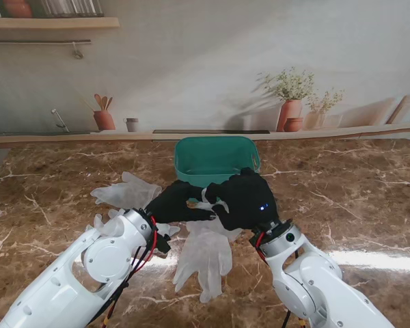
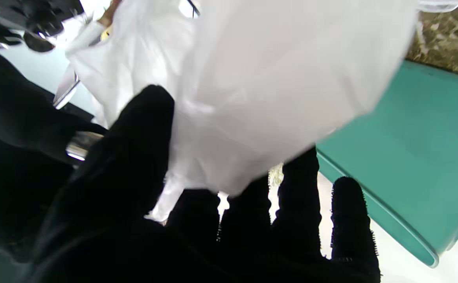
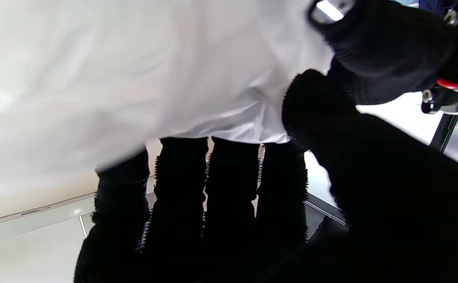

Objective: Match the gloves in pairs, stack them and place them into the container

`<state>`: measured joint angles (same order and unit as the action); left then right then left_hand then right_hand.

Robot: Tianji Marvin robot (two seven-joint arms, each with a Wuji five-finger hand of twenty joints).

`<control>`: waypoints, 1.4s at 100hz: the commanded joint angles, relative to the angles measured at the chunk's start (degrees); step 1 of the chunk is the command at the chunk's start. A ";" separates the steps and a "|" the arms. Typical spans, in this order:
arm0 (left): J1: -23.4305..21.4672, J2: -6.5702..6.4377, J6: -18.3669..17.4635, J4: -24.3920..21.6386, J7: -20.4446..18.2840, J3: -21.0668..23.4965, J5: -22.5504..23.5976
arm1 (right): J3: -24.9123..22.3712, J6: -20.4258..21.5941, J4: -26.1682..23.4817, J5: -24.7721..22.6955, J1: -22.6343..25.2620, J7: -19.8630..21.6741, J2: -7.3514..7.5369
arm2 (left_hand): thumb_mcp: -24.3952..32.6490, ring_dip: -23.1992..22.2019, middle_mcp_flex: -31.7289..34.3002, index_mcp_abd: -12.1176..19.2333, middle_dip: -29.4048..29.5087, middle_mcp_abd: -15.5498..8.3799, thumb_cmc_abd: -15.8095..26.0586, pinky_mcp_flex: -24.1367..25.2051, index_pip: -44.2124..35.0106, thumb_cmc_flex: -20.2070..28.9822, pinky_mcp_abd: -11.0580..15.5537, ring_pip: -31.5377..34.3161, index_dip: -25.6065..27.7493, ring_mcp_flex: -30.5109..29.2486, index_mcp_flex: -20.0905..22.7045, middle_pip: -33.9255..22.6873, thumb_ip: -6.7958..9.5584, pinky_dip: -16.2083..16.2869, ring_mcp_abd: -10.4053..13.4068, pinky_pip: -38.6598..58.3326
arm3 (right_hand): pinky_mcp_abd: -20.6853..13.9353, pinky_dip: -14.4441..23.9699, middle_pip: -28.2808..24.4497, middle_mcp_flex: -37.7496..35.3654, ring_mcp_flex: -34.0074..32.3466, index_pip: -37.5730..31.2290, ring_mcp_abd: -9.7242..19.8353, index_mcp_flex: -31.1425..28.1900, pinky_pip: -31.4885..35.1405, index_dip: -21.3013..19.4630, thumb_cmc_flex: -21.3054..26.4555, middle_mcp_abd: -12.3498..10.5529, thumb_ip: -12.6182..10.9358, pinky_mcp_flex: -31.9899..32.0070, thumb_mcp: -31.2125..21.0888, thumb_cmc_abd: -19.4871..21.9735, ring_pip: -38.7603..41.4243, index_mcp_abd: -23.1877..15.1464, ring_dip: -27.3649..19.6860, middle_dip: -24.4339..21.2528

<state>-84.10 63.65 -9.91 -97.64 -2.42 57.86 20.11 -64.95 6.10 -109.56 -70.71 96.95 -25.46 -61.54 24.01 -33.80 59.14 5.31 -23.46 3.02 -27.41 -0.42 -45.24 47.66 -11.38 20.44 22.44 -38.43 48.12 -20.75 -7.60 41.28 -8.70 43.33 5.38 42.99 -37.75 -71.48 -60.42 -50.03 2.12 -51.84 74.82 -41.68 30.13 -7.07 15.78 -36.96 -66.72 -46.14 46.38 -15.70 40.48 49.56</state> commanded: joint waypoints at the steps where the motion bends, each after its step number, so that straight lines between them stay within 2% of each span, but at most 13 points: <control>1: -0.25 1.19 0.08 1.08 1.10 -0.65 -0.78 | 0.13 -0.24 -0.38 0.64 0.78 0.26 -0.32 | 4.26 -2.49 6.36 3.23 -2.99 -1.34 -0.28 -0.95 -5.77 2.76 -0.88 4.22 -0.87 -5.24 2.56 -1.44 -2.05 1.88 -0.37 4.98 | 0.05 -1.11 -0.81 -1.21 -1.26 -1.66 1.38 -0.85 1.36 0.44 0.33 -1.76 0.19 0.03 -0.22 -0.37 0.19 -0.87 1.14 1.40; 18: -0.20 1.84 -0.33 2.18 3.04 -1.00 -1.91 | -0.42 -2.34 0.41 1.59 1.89 -0.89 -0.65 | 8.31 -3.68 10.83 2.72 -2.10 -1.13 2.51 -2.35 -5.77 2.16 -0.80 6.90 4.86 -9.13 -0.03 -2.64 -2.17 2.23 -0.22 9.30 | -1.78 -2.15 6.22 8.92 7.59 3.26 1.34 7.93 -3.29 6.87 -2.99 -0.84 -0.63 5.28 2.81 2.12 -7.86 2.40 -1.41 0.17; 21: -0.21 1.92 -0.33 2.33 3.18 -1.01 -2.24 | -0.63 -2.84 0.55 1.71 2.24 -0.95 -0.70 | 8.68 -3.83 11.24 2.87 -1.81 -1.08 2.92 -2.47 -5.63 2.23 -0.78 7.25 5.98 -9.47 -0.44 -2.90 -1.99 2.34 -0.23 9.87 | -1.97 -1.72 7.39 11.31 9.30 7.03 1.29 8.43 -4.13 6.04 -3.89 -0.55 -1.49 6.20 2.84 2.88 -9.14 3.79 -1.75 -0.50; 26: -0.21 2.05 -0.36 2.60 3.49 -1.04 -2.67 | -1.09 -3.64 0.74 1.65 2.89 -1.00 -0.70 | 8.88 -3.88 11.45 3.10 -1.57 -1.10 3.26 -2.47 -5.39 2.14 -0.75 7.39 6.46 -9.65 -0.63 -2.96 -1.93 2.36 -0.11 10.10 | -2.42 -0.80 9.80 20.58 15.62 23.44 0.86 10.41 -6.79 1.33 -8.33 0.81 -8.68 9.60 3.90 6.51 -11.85 8.93 -2.83 -9.06; 41: -0.36 2.34 -0.90 3.08 4.28 -0.95 -3.55 | -2.86 -6.45 1.27 2.18 5.15 -0.99 -0.93 | 8.84 -4.03 11.65 3.80 -0.78 -1.02 3.73 -2.25 -4.86 2.09 -0.77 7.61 8.03 -9.64 -1.14 -2.88 -1.84 2.47 -0.15 10.52 | -3.13 -0.18 15.56 39.34 28.78 37.08 0.27 24.35 -12.14 7.36 -12.68 4.61 -9.14 16.80 12.05 9.36 -16.53 17.49 -6.22 -16.97; 51: -0.54 2.45 -1.10 3.13 4.64 -0.78 -3.90 | -3.84 -7.89 1.72 5.27 6.62 -1.55 -1.60 | 8.77 -4.07 11.84 3.66 -0.45 -1.02 3.71 -2.29 -4.57 2.00 -0.73 7.72 8.64 -9.84 -0.92 -2.93 -1.85 2.51 -0.04 10.66 | -3.20 0.51 15.96 45.43 32.39 39.29 -0.05 29.30 -14.29 8.69 -13.89 5.64 -9.43 18.82 17.66 11.72 -18.01 20.06 -8.06 -20.04; 85: -0.92 2.94 -2.34 3.06 5.83 -0.85 -5.78 | -4.75 -11.69 2.21 15.25 8.78 2.07 -3.04 | 8.75 -4.07 11.87 3.92 0.09 -1.19 3.82 -2.05 -3.65 1.95 -0.53 7.63 9.78 -9.68 -0.81 -2.99 -1.82 2.50 0.20 10.64 | -2.50 1.34 15.11 42.66 30.47 37.21 -0.57 27.59 -15.04 9.44 -15.17 5.84 -11.26 18.03 29.00 13.60 -18.78 20.22 -8.81 -21.48; 105: -1.25 3.30 -2.87 3.11 6.02 -0.71 -8.78 | -3.85 -9.79 3.58 27.78 8.79 2.45 -4.90 | 8.73 -4.11 11.40 4.17 0.27 -1.32 4.01 -1.38 -3.24 1.97 -0.02 7.35 10.32 -8.67 -0.99 -2.92 -1.77 2.54 -0.97 10.29 | -2.34 1.69 14.45 41.00 30.36 35.45 -0.45 25.11 -15.48 9.01 -15.48 5.17 -12.11 18.53 26.39 10.04 -18.70 18.08 -8.50 -21.00; 119: -1.45 3.36 -2.84 3.09 6.10 -0.49 -9.20 | -3.24 -7.50 5.23 32.04 8.03 -0.30 -6.00 | 8.46 -4.16 11.29 4.44 0.26 -1.64 4.03 -1.32 -3.14 1.96 0.23 7.49 10.57 -8.83 -1.10 -2.90 -1.78 2.53 0.66 10.03 | -1.83 3.15 13.43 32.72 27.69 22.13 -0.11 6.92 -14.58 5.51 -2.29 3.28 -12.46 17.70 34.67 12.21 -17.42 4.12 -7.72 -20.33; 122: -1.53 3.37 -2.73 3.10 6.08 -0.39 -9.36 | -3.18 -6.78 5.59 32.42 7.86 -1.33 -6.23 | 8.42 -4.13 11.26 4.28 0.27 -1.50 4.03 -1.24 -3.10 1.98 0.28 7.40 10.55 -8.65 -1.07 -2.90 -1.77 2.51 0.12 9.92 | -2.24 3.50 13.31 30.35 26.87 7.42 0.30 4.97 -14.10 14.52 3.34 2.45 -11.32 17.49 38.99 12.66 -16.84 -1.30 -7.40 -20.16; 124: -1.58 3.36 -2.65 3.12 6.06 -0.32 -9.43 | -3.16 -6.34 5.77 32.53 7.75 -2.05 -6.37 | 8.40 -4.13 11.25 4.29 0.26 -1.57 3.99 -1.24 -3.06 1.98 0.29 7.36 10.51 -8.53 -1.06 -2.91 -1.76 2.51 -0.46 9.89 | -2.37 3.69 13.11 28.99 26.17 1.51 0.51 3.87 -13.75 17.53 2.95 2.08 -9.81 17.20 33.47 11.69 -16.46 -3.57 -7.24 -20.02; 128: -1.66 3.33 -2.43 3.16 5.95 -0.14 -9.43 | -3.27 -5.65 5.94 32.49 7.65 -3.28 -6.58 | 8.36 -4.12 11.17 4.12 0.26 -1.64 3.85 -1.15 -3.00 1.98 0.24 7.28 10.40 -8.30 -1.04 -2.88 -1.75 2.49 -0.66 9.78 | -2.67 3.78 12.79 26.54 24.90 -2.21 1.01 0.17 -13.06 17.54 -3.90 1.30 -2.69 16.54 11.45 9.23 -15.83 -6.01 -7.05 -19.77; 140: -1.90 3.31 -1.98 3.42 6.04 0.35 -9.09 | -4.79 -4.17 5.19 30.99 7.94 -4.58 -6.50 | 8.19 -3.99 11.13 4.11 0.18 -1.91 3.64 -1.18 -2.96 1.78 0.22 7.14 9.84 -8.42 -0.84 -2.82 -1.74 2.51 0.72 9.65 | -2.78 3.71 11.87 23.48 23.05 -3.24 1.21 -1.51 -12.13 13.21 -5.57 0.66 -0.09 15.78 5.72 10.08 -15.00 -6.00 -6.90 -18.90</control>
<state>-85.58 66.83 -12.39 -94.64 3.50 58.01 10.90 -68.54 1.54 -103.37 -39.24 104.33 -31.18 -68.11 30.65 -37.04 68.34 6.13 -23.66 2.67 -25.69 -3.00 -48.50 47.64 -12.07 26.19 31.89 -46.66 48.52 -22.95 -9.14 42.64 -9.30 52.15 3.61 45.61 -25.38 -46.50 -35.86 -51.49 1.55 -51.21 60.95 -26.36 25.79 -4.40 14.02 -20.86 -57.96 -36.69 31.39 -19.42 33.11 29.60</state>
